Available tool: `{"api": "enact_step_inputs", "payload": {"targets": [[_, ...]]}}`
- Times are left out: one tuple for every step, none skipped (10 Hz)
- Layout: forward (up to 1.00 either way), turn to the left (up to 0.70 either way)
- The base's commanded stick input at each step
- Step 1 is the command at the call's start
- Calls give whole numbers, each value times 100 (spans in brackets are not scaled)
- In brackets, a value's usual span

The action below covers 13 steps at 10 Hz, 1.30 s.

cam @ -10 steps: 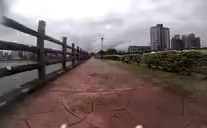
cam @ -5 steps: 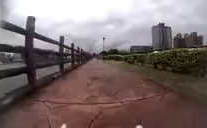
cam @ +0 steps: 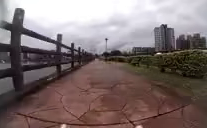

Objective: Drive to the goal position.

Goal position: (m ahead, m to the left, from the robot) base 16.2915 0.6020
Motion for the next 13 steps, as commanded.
{"api": "enact_step_inputs", "payload": {"targets": [[85, 1], [85, 1], [85, 1], [85, 1], [85, 1], [85, 1], [85, 1], [85, 1], [85, 1], [85, 1], [85, 1], [85, 1], [85, 1]]}}
